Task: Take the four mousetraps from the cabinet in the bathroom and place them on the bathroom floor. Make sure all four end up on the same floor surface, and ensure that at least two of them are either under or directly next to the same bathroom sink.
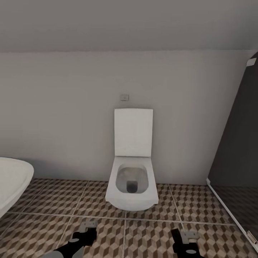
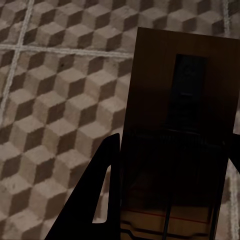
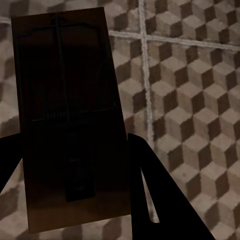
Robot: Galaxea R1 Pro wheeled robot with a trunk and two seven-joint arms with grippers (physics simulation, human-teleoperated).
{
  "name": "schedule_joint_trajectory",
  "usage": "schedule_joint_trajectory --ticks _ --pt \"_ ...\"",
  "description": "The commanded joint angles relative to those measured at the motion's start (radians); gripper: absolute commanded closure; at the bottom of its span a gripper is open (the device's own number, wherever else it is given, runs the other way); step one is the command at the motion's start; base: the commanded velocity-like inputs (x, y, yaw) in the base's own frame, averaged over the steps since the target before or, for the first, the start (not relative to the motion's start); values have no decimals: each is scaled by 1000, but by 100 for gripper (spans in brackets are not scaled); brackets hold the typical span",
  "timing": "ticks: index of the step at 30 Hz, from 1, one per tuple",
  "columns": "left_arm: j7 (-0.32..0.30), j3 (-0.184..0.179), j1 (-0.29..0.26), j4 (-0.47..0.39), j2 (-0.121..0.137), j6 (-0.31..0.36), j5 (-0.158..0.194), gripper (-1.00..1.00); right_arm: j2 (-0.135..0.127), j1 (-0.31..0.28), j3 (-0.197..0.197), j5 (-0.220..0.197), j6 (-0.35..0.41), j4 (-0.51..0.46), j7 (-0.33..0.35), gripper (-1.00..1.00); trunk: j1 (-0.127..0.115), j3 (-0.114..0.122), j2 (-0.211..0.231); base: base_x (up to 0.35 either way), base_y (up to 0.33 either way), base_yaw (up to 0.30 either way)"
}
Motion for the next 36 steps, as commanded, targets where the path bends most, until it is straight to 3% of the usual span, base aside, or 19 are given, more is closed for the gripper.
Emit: schedule_joint_trajectory --ticks 1,18,36 --pt "9 8 -1 1 0 -3 -14 100 0 -1 -3 7 -5 3 -4 100 4 -4 -8 0 0 0" --pt "11 8 -1 1 -1 -3 -14 100 1 -1 -3 7 -5 3 -4 100 69 -57 -127 0 0 0" --pt "11 8 -1 1 -1 -3 -14 100 2 -1 -3 7 -5 3 -4 100 77 -127 -131 0 0 0"
